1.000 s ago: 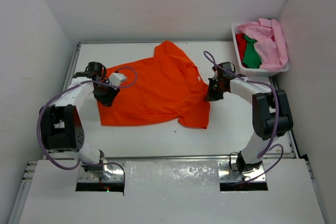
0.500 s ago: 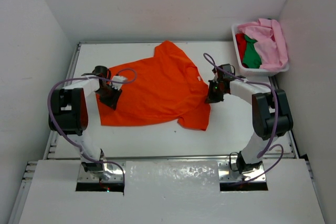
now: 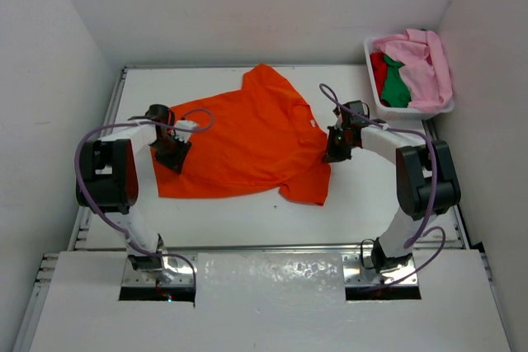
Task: Fold and stack the t-shirts
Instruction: Flatten out the tshirt
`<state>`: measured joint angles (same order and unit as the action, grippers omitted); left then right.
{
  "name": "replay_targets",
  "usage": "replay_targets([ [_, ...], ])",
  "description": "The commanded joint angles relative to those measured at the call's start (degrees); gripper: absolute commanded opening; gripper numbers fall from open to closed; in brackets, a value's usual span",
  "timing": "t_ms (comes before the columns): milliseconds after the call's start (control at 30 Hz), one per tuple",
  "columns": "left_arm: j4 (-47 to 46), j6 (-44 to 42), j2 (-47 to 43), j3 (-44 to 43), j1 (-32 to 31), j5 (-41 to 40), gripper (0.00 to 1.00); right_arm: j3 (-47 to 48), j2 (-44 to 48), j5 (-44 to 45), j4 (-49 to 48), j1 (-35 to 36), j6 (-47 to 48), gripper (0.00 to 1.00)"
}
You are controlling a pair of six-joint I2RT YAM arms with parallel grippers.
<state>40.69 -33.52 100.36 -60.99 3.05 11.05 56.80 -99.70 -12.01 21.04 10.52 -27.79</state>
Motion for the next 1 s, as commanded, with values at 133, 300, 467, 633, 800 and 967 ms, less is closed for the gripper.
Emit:
replay_targets([
  [133, -4.0, 3.5, -3.9, -0.4, 0.4, -4.1, 0.39, 0.2, 0.9, 0.1, -1.2, 0.0, 1.2, 0.0],
  [300, -2.9, 3.1, -1.4, 0.8, 0.3, 2.3, 0.36, 0.3, 1.3, 0.4, -1.1, 0.0, 1.3, 0.0],
  [467, -1.9, 2.8, 1.7, 0.2, 0.3, 3.2, 0.31, 0.5, 1.4, 0.7, -0.6, 0.0, 1.6, 0.0],
  [633, -1.8, 3.1, 1.6, -0.4, 0.4, 2.2, 0.14, 0.2, 1.4, 0.9, -0.5, 0.0, 1.8, 0.0],
  [800, -0.3, 2.1, -0.4, -1.1, 0.3, 1.8, 0.0, 0.4, 1.4, 1.1, -0.5, 0.0, 1.8, 0.0],
  [967, 1.6, 2.6, -5.3, -3.5, 0.3, 2.0, 0.0, 1.6, 1.6, 1.8, 1.0, 0.0, 3.1, 0.0],
])
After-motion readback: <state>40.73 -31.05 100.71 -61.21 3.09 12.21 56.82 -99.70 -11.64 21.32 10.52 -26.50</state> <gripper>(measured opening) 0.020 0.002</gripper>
